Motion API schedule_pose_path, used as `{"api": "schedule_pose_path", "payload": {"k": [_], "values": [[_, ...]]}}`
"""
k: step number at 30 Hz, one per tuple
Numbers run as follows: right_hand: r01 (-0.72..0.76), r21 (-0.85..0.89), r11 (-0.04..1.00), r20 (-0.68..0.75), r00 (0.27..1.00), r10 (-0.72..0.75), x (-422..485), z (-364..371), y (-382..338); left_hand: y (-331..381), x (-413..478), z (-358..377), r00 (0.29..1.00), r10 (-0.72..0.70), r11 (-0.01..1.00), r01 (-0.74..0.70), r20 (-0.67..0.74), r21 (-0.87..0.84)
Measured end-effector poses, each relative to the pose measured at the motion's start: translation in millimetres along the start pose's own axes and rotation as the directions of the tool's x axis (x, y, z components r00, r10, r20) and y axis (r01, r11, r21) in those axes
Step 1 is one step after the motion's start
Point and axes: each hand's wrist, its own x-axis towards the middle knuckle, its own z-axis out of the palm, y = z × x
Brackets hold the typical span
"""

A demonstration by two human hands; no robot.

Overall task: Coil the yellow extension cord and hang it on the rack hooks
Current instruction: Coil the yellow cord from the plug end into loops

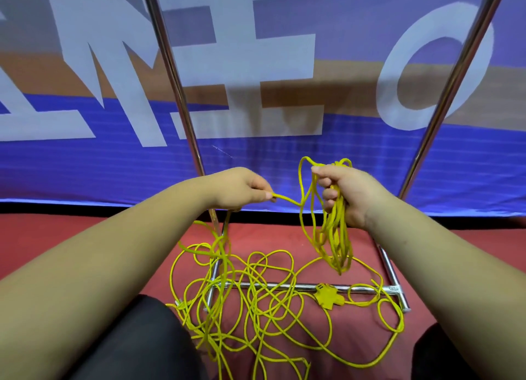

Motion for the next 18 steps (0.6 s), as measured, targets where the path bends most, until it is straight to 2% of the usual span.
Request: {"api": "schedule_pose_path", "payload": {"k": [5,7,9,11,14,16,18], "values": [[-0.005,-0.261,0.965,0.03,0.999,0.014,1.8,14.7,22.6,27.6,-4.8,11.1,0.994,0.044,0.967,-0.067,-0.096,-0.248],[-0.041,-0.274,0.961,0.082,0.994,0.066,2.1,18.2,26.0,25.8,-1.6,11.3,0.982,0.022,0.921,-0.094,-0.19,-0.379],[-0.076,-0.259,0.963,0.131,0.985,0.113,2.3,20.2,26.9,17.8,0.6,7.2,0.979,-0.013,0.881,-0.085,-0.204,-0.464],[-0.081,-0.225,0.971,0.142,0.983,0.115,2.1,22.0,26.9,6.2,0.4,4.7,0.991,0.012,0.897,-0.069,-0.131,-0.436],[-0.049,-0.163,0.985,0.131,0.989,0.071,-2.0,27.9,26.3,-15.2,1.1,12.1,0.997,0.022,0.941,0.005,0.076,-0.338],[-0.048,-0.07,0.996,0.128,0.99,0.057,-5.0,30.4,23.8,-33.1,2.5,20.7,0.982,-0.081,0.989,0.1,0.169,-0.108],[-0.057,0.012,0.998,0.154,0.986,0.055,-5.4,29.4,19.3,-49.2,1.5,27.8,0.954,-0.196,0.981,0.19,0.225,0.047]]}}
